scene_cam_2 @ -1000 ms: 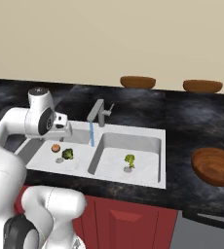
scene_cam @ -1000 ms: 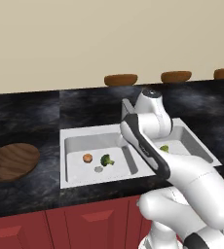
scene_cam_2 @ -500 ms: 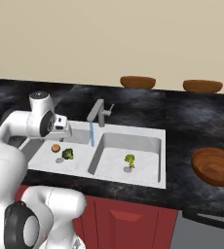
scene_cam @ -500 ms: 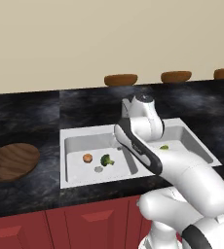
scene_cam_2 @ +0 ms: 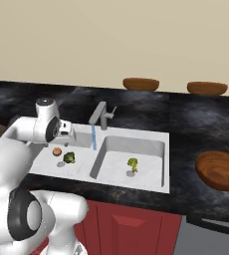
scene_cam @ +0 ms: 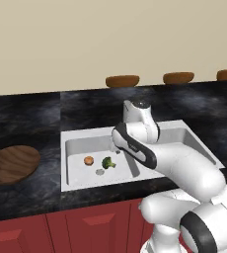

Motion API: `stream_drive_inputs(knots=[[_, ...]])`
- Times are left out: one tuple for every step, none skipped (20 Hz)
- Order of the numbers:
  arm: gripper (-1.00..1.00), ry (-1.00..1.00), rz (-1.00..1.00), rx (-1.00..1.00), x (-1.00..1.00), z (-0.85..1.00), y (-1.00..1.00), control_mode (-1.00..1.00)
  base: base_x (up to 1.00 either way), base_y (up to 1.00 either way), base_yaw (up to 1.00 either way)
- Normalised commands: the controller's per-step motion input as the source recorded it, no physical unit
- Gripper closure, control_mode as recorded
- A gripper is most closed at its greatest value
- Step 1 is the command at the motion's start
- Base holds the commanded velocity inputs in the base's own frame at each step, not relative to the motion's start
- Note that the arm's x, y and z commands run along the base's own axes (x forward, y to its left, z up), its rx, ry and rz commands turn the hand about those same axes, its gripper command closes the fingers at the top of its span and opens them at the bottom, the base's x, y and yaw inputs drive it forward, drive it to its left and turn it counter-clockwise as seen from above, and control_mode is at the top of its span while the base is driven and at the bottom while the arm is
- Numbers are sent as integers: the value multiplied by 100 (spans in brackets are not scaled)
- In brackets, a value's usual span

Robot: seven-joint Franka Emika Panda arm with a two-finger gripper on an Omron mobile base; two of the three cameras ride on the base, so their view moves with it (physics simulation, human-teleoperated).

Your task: Pick the broccolis from the sink and place them in one bowl. Place the tangerine in the other bowl. Then turn off the sink faucet.

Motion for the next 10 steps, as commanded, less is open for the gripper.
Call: stream_drive_inputs(knots=[[-100,0,0,0,27,-26,10,-100,0,0,0],[-100,0,0,0,27,-26,11,-100,0,0,0],[-100,0,0,0,28,-24,10,-100,0,0,0],[-100,0,0,0,26,-26,9,-100,0,0,0],[-100,0,0,0,24,-28,11,-100,0,0,0],[-100,0,0,0,24,-29,12,-100,0,0,0],[-100,0,0,0,23,-30,13,-100,0,0,0],[-100,0,0,0,22,-30,13,-100,0,0,0],[-100,0,0,0,22,-31,12,-100,0,0,0],[-100,0,0,0,21,-29,13,-100,0,0,0]])
